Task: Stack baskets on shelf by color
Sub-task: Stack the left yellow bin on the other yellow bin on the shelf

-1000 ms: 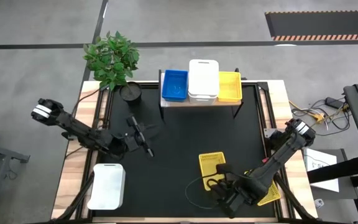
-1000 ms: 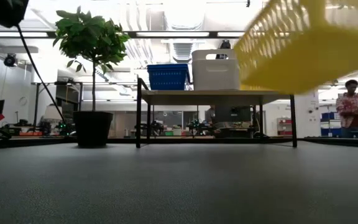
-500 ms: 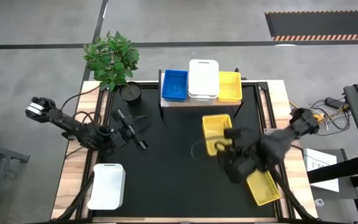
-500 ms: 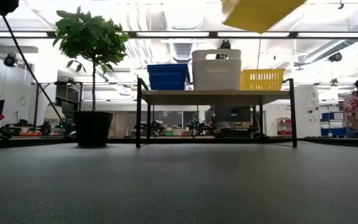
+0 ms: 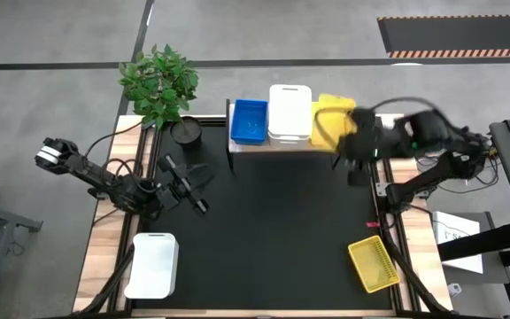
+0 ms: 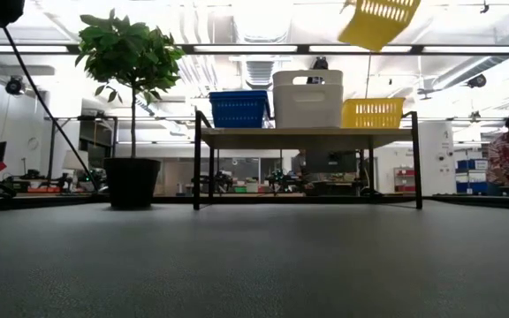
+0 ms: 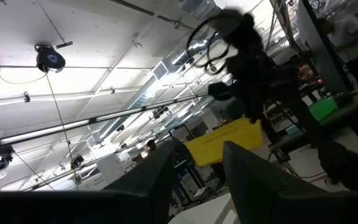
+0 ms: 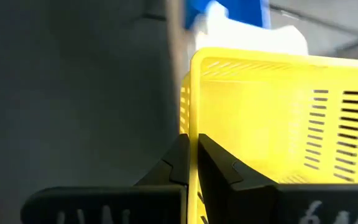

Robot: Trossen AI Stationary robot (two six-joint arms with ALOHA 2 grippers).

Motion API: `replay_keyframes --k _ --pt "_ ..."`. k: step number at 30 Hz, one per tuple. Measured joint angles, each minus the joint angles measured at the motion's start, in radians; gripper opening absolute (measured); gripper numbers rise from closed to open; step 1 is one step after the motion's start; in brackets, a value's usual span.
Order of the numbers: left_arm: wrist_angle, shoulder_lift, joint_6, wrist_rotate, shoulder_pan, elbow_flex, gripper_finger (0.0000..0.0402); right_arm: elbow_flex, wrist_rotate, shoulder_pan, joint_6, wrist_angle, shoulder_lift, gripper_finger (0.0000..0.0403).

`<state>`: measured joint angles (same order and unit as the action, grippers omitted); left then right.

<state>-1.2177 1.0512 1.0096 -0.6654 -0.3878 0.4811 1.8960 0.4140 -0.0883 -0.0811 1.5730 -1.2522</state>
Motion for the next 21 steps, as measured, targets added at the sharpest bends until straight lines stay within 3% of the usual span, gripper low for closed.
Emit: replay_keyframes --k 10,21 --pt "-0.002 -0.001 0.0 0.0 0.0 0.004 0.0122 -0.005 -0.209 0.397 -0.248 -0.012 -0.016 0.0009" --pt "0.001 0.001 -0.001 -0.001 0.0 0.004 0.0122 -0.006 -0.417 0.653 -0.384 -0.016 -0.146 0.0009"
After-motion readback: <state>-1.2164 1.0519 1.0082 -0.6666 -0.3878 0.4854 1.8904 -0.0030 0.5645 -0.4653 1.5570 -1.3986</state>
